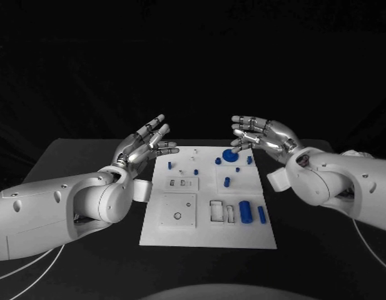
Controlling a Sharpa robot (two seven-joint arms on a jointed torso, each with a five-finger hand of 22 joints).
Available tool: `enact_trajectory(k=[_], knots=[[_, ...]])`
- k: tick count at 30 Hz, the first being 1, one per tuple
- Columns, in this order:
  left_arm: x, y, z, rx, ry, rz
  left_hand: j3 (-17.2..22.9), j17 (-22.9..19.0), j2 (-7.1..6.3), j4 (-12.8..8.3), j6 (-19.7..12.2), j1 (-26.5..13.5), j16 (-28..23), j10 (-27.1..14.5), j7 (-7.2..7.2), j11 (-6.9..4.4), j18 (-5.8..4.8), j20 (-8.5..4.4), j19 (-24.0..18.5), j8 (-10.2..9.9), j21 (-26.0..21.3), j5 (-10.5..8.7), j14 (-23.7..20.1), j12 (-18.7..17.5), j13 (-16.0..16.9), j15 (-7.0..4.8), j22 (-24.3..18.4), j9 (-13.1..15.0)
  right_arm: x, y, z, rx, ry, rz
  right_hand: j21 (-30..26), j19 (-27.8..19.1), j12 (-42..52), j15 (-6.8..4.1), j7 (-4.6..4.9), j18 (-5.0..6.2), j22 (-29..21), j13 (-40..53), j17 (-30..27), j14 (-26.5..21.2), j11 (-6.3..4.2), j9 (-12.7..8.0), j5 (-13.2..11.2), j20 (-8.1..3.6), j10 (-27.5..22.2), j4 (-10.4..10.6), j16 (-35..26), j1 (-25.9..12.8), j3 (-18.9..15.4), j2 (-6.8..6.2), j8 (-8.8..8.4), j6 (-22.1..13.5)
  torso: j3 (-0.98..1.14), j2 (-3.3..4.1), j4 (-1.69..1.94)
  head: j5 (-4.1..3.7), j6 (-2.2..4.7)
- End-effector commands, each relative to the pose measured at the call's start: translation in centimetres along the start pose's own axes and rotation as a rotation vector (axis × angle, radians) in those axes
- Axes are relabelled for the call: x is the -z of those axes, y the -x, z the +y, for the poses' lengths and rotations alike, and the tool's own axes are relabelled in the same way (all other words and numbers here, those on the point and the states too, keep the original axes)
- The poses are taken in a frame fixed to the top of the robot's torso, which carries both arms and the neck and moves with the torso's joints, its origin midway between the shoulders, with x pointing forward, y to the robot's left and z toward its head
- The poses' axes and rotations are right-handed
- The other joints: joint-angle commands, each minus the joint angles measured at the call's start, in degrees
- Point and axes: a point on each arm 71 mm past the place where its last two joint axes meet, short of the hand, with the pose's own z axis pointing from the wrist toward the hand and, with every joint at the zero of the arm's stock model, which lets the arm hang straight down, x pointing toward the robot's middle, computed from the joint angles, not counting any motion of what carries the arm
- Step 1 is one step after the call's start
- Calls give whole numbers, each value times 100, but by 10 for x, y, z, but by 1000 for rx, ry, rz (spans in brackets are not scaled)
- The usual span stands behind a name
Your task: Assemble the parts on the task board
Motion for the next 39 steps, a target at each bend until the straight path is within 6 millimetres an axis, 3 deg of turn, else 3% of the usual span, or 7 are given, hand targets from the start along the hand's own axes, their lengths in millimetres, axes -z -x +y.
enact_trajectory(k=[1,5,8,17,22,36,39], knots=[[5,-9,-7,-56,-22,117,-74,61,27,-1,171,162,343,147,67,88,74,-100,538,46,358,193,373,350,53,-102,147,15,-5,3,25,377,43,48,2554,1995,1446,-435,198,-26,2047,553,916,2125,-95,568,-112,-403,1161,-296,2154,274,415,-190,1060,458,57,306,120,-80,-33],[10,-12,-16,-112,-44,158,-114,85,58,-10,309,357,653,250,170,129,66,-230,911,76,617,387,597,681,65,-219,263,24,-13,8,58,631,81,88,4551,2976,1376,-504,189,-413,4760,349,2235,2650,-179,563,-338,-466,1627,-135,3639,166,699,-415,1252,667,89,497,201,-165,-19],[14,-14,-23,-152,-64,181,-143,82,51,-5,471,541,850,326,256,118,62,-293,1087,118,771,576,718,905,54,-275,336,37,-19,8,77,847,97,128,5040,3222,1310,-543,136,-528,5560,257,2992,2907,-223,479,-451,-473,1842,-53,4191,157,998,-581,1156,812,93,609,262,-230,14],[24,-17,-43,-197,-113,191,-208,37,39,-12,898,859,1201,573,468,110,51,-364,1163,269,957,969,861,1334,6,-332,435,72,-35,-1,97,1321,85,220,5411,3489,1141,-649,-71,-644,6265,231,3695,3153,-391,358,-373,-572,2114,-16,4645,89,1857,-1058,782,1009,152,835,492,-418,134],[29,-18,-50,-201,-119,191,-217,-11,39,-15,980,975,1251,547,552,125,46,-359,1092,316,962,1103,809,1403,-43,-320,443,76,-46,-3,99,1463,73,222,5565,3737,1050,-683,57,-715,6608,259,4270,3443,-383,363,-393,-603,2263,56,4938,-121,2202,-1314,624,1404,210,927,589,-487,234],[32,-14,-54,-207,-122,188,-230,-111,62,-14,1208,1110,1277,527,644,145,31,-335,893,438,899,1223,694,1516,-124,-287,421,95,-63,-6,74,1559,0,259,5583,3753,1064,-646,69,-721,6673,609,4343,3454,-348,569,293,-570,1959,76,4987,-550,2468,-1801,388,1793,263,983,604,-440,350],[32,-13,-54,-208,-120,190,-225,-127,73,-16,1281,1138,1282,521,669,148,35,-332,885,471,901,1241,685,1532,-138,-284,422,102,-63,-7,69,1561,-5,269,5580,3752,997,-640,82,-720,6680,673,4347,3451,-346,636,249,-565,1749,79,4993,-646,2491,-1831,339,1803,242,950,597,-417,347]])
